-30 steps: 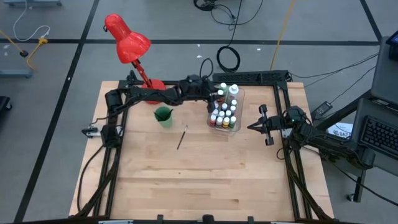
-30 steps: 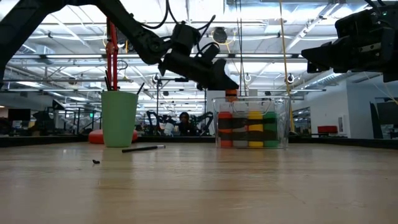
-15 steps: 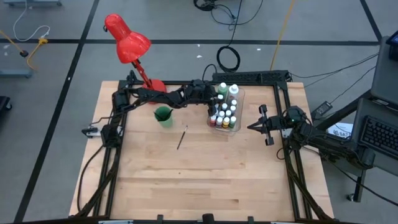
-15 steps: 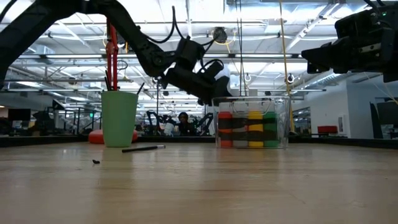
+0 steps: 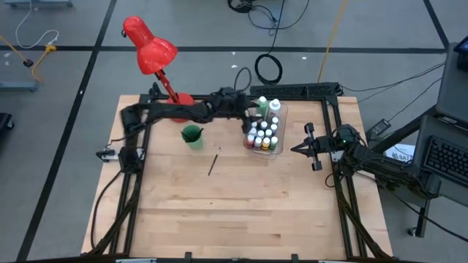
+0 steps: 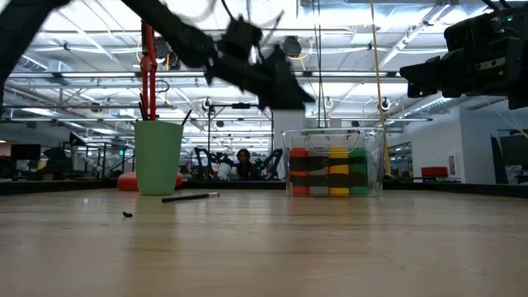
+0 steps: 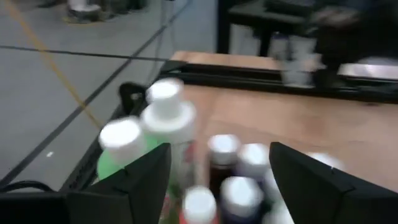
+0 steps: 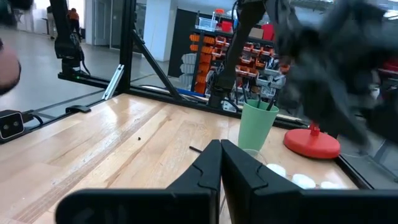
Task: Pick & Place Paint Supplies
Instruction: Put the silver paintbrush into the green cup
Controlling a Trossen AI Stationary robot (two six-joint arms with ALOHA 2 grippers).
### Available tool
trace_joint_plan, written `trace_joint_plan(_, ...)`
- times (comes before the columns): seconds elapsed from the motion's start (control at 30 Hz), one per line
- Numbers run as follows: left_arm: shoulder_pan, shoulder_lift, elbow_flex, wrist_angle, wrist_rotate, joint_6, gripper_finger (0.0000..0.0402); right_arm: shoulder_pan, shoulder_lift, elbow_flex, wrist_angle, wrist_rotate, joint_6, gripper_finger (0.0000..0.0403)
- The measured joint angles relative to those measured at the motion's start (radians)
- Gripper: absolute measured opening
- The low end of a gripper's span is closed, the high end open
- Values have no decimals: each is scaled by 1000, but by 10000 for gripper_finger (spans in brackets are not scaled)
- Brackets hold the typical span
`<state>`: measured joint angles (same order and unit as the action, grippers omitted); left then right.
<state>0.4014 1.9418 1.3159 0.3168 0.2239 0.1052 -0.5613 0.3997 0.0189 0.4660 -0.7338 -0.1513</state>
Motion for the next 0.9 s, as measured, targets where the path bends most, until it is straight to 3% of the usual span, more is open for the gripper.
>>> trace_joint_plan(0.13,-49,-225,0,-298,15,11,272,0,0,0,-2,0,0,4)
trace_joint_plan(0.23,-114,-403,2,-582,-31,42,249,0,0,0,-5,0,0,4)
trace_joint_plan(0.33,-211,-553,2,-857,-154,28,204,0,0,0,-6,0,0,4)
trace_joint_plan(0.43,-336,-688,-16,-1009,-378,-57,143,0,0,0,-6,1,0,4)
trace_joint_plan(0.53,-460,-841,-105,-1016,-595,-127,76,0,0,0,-5,2,0,4)
trace_joint_plan(0.63,-550,-997,-270,-943,-703,-174,16,0,0,0,-5,3,1,4)
trace_joint_plan(0.77,-607,-1168,-544,-737,-725,-177,14,0,9,0,-5,4,1,4)
trace_joint_plan(0.9,-635,-1252,-789,-493,-712,-76,5,0,15,0,-3,5,-10,4)
